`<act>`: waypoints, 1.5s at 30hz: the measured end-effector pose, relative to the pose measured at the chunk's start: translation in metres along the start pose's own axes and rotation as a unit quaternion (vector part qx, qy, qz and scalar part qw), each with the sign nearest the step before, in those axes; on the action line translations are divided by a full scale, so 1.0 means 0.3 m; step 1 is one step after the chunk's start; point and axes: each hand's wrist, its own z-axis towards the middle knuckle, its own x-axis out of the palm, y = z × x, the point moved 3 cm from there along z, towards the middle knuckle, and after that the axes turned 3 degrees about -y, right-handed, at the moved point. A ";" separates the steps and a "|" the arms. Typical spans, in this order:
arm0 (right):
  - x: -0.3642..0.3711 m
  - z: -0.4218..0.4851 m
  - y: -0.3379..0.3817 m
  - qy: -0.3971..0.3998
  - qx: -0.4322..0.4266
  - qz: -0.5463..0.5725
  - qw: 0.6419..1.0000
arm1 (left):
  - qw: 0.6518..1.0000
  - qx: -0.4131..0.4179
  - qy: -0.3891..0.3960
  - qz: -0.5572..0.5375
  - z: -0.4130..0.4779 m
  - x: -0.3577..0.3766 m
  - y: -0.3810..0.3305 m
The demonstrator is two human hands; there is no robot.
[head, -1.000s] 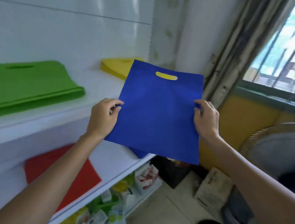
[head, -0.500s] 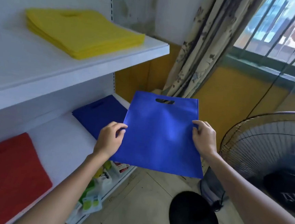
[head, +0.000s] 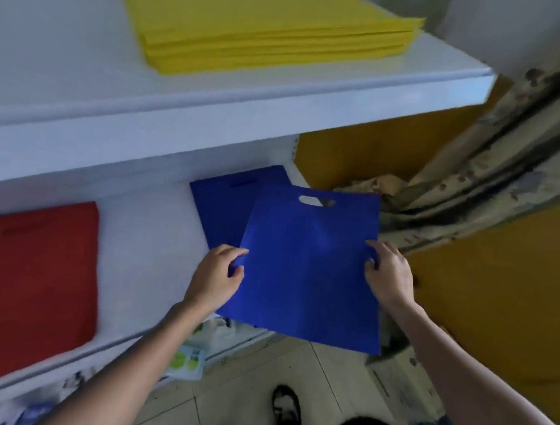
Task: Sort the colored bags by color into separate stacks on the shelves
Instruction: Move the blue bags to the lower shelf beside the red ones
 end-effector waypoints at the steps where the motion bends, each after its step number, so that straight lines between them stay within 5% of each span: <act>1: 0.037 0.061 0.014 0.011 -0.024 -0.003 1.000 | 1.000 -0.016 -0.014 0.004 0.015 0.006 0.022; 8: 0.279 0.384 0.135 0.098 -0.154 0.027 0.983 | 0.988 -0.117 -0.088 0.037 0.032 0.077 0.107; 12: 0.378 0.450 0.184 0.153 -0.223 -0.066 0.960 | 0.981 -0.146 -0.091 0.093 0.045 0.126 0.131; 21: 0.536 0.537 0.173 0.263 -0.186 -0.180 0.929 | 0.948 -0.233 -0.034 0.212 0.142 0.181 0.179; 25: 0.511 0.491 0.215 0.207 -0.179 -0.159 0.949 | 0.944 -0.269 -0.049 0.187 0.107 0.133 0.165; 32: 0.385 0.212 0.563 0.214 -0.340 0.017 0.916 | 0.943 -0.265 -0.184 0.080 -0.184 -0.158 0.132; 45: 0.110 -0.782 1.478 0.219 -0.549 0.178 0.787 | 0.861 -0.302 -0.376 0.163 -1.118 -1.019 0.076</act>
